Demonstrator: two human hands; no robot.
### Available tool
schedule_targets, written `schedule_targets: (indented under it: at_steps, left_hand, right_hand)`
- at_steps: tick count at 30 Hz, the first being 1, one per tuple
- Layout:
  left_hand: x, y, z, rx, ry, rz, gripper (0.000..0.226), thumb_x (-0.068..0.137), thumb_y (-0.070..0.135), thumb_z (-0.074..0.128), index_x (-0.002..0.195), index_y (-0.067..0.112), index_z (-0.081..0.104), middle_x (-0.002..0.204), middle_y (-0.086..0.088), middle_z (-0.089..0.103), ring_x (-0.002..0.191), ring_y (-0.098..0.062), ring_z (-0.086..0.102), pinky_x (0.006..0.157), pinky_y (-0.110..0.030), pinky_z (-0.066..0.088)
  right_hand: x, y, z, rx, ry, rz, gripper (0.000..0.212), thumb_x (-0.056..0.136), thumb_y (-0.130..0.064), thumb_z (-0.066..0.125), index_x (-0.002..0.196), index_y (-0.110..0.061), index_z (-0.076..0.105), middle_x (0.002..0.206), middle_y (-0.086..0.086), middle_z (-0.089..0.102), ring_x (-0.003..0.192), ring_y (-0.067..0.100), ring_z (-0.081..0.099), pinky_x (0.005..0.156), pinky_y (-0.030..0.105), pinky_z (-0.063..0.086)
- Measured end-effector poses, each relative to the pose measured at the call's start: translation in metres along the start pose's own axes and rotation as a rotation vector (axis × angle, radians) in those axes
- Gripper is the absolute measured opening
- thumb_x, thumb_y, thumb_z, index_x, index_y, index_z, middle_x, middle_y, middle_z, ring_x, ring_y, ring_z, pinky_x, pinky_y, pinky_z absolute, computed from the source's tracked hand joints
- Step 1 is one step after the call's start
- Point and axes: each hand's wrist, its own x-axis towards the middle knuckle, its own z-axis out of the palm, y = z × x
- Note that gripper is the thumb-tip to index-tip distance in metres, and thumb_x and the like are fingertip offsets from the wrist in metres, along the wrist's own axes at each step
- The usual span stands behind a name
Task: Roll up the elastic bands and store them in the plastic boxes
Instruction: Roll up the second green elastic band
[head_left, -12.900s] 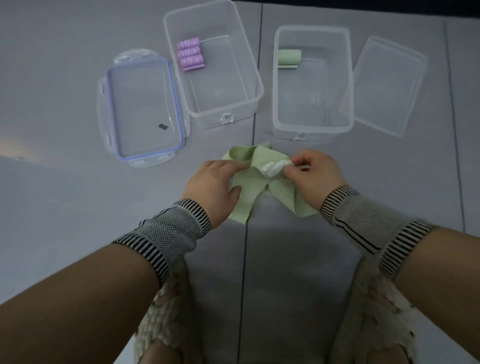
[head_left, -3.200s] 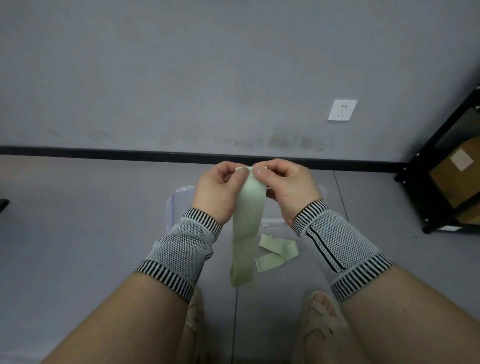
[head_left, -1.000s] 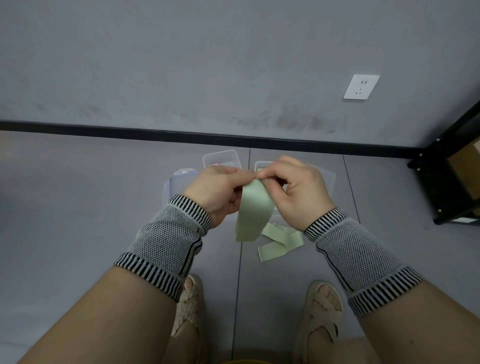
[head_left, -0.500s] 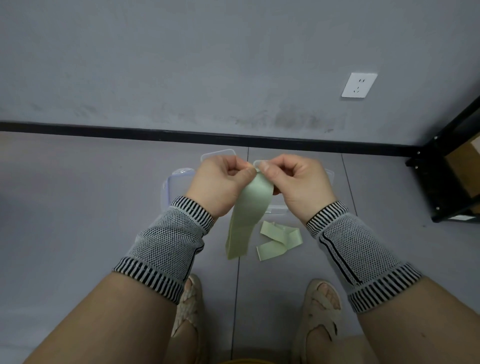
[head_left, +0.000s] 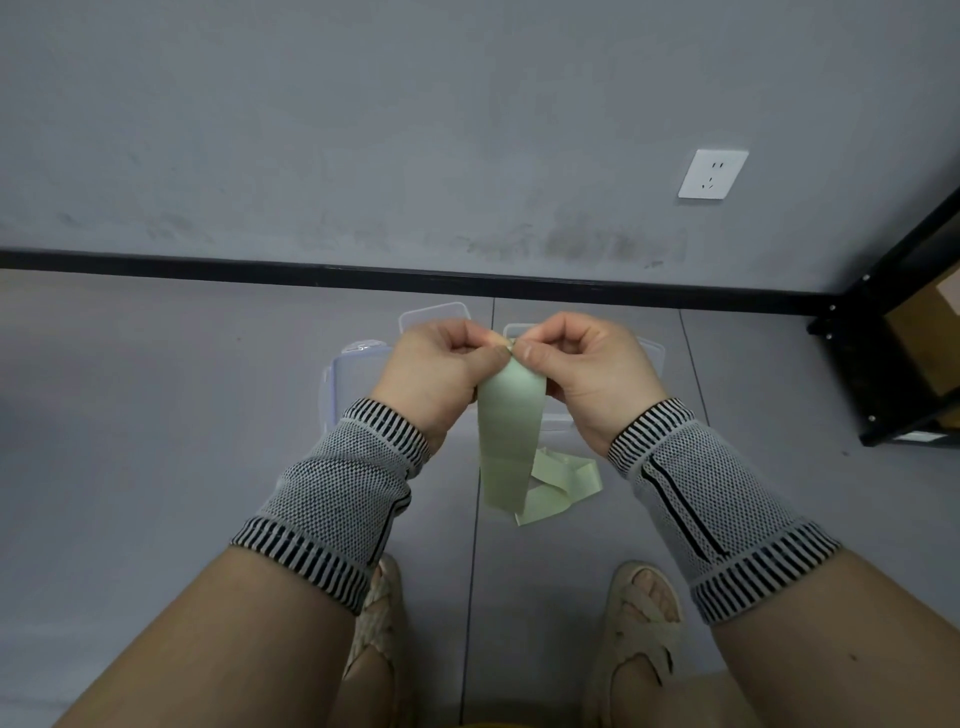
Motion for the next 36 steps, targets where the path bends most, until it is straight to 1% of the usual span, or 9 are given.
schedule_targets:
  at_steps: [3, 6, 10, 12, 15, 20, 25, 31, 36]
  left_hand:
    - [-0.0006, 0.0014, -0.0001, -0.058, -0.019, -0.025, 0.009, 0.083, -0.007, 0.058, 0.080, 0.001, 0.060, 0.068, -0.011, 0.063, 0.060, -0.018, 0.061, 0.058, -0.023, 0.052]
    - [-0.0009, 0.0026, 0.0003, -0.106, -0.027, -0.040, 0.013, 0.082, -0.010, 0.057, 0.079, 0.002, 0.059, 0.070, -0.011, 0.063, 0.062, -0.018, 0.061, 0.059, -0.024, 0.053]
    - [-0.0004, 0.0020, 0.0029, -0.172, -0.017, -0.050, 0.020, 0.082, -0.010, 0.056, 0.073, 0.007, 0.059, 0.068, -0.008, 0.063, 0.063, -0.019, 0.058, 0.066, -0.031, 0.050]
    - [-0.0007, 0.0015, 0.0043, -0.181, -0.018, -0.043, 0.017, 0.082, -0.007, 0.060, 0.073, 0.007, 0.060, 0.070, -0.008, 0.063, 0.064, -0.019, 0.058, 0.067, -0.032, 0.049]
    - [-0.0010, 0.0016, 0.0050, -0.181, -0.023, -0.033, 0.012, 0.082, -0.003, 0.062, 0.075, 0.006, 0.061, 0.069, -0.008, 0.065, 0.063, -0.018, 0.061, 0.064, -0.028, 0.050]
    - [0.0004, 0.0032, 0.0027, -0.185, 0.003, -0.027, 0.014, 0.082, -0.007, 0.060, 0.076, 0.005, 0.059, 0.072, -0.011, 0.064, 0.062, -0.019, 0.061, 0.062, -0.027, 0.051]
    - [-0.0001, 0.0037, 0.0007, -0.095, 0.051, 0.037, 0.019, 0.081, -0.009, 0.061, 0.072, 0.008, 0.060, 0.076, -0.014, 0.062, 0.074, -0.026, 0.059, 0.072, -0.034, 0.049]
    - [-0.0004, 0.0014, 0.0014, -0.038, 0.068, 0.083, 0.015, 0.073, -0.001, 0.070, 0.071, 0.011, 0.061, 0.073, -0.010, 0.062, 0.073, -0.023, 0.059, 0.071, -0.033, 0.051]
    - [0.0000, 0.0017, 0.0031, -0.049, 0.070, 0.063, 0.018, 0.078, -0.005, 0.066, 0.073, 0.010, 0.061, 0.070, -0.008, 0.061, 0.070, -0.021, 0.058, 0.070, -0.033, 0.050]
  right_hand:
    - [-0.0007, -0.0033, -0.0001, 0.094, -0.034, 0.046, 0.020, 0.081, 0.009, 0.064, 0.069, -0.007, 0.060, 0.067, 0.007, 0.063, 0.064, 0.019, 0.061, 0.069, 0.034, 0.052]
    - [-0.0020, -0.0072, 0.0008, 0.142, -0.049, 0.082, 0.021, 0.080, 0.013, 0.061, 0.071, -0.006, 0.059, 0.074, 0.012, 0.063, 0.068, 0.020, 0.062, 0.073, 0.034, 0.054]
    - [-0.0031, -0.0074, 0.0048, 0.099, 0.013, 0.051, 0.026, 0.078, 0.014, 0.063, 0.069, -0.010, 0.060, 0.092, 0.039, 0.056, 0.080, 0.028, 0.057, 0.084, 0.047, 0.052]
    - [-0.0022, -0.0051, 0.0052, 0.054, 0.040, 0.008, 0.027, 0.075, 0.008, 0.068, 0.065, -0.016, 0.063, 0.082, 0.031, 0.056, 0.079, 0.028, 0.054, 0.084, 0.053, 0.050]
    - [-0.0004, -0.0017, 0.0037, 0.011, 0.064, -0.049, 0.025, 0.072, 0.002, 0.072, 0.063, -0.020, 0.064, 0.068, 0.011, 0.052, 0.073, 0.026, 0.050, 0.074, 0.046, 0.049]
    - [-0.0014, -0.0024, 0.0047, 0.041, 0.022, -0.047, 0.023, 0.076, 0.003, 0.068, 0.069, -0.019, 0.065, 0.083, 0.020, 0.059, 0.077, 0.026, 0.055, 0.078, 0.045, 0.048]
    - [-0.0035, -0.0038, 0.0054, 0.129, -0.034, -0.001, 0.022, 0.085, 0.009, 0.058, 0.080, -0.012, 0.065, 0.075, 0.005, 0.064, 0.075, 0.019, 0.060, 0.082, 0.041, 0.050]
    - [-0.0044, -0.0020, 0.0046, -0.140, 0.049, -0.101, 0.005, 0.085, -0.013, 0.068, 0.081, -0.015, 0.069, 0.082, 0.013, 0.072, 0.076, 0.025, 0.069, 0.079, 0.047, 0.058]
    - [-0.0024, -0.0016, 0.0041, -0.124, 0.089, -0.109, 0.012, 0.082, -0.009, 0.071, 0.073, -0.017, 0.068, 0.080, 0.018, 0.072, 0.074, 0.029, 0.068, 0.078, 0.052, 0.057]
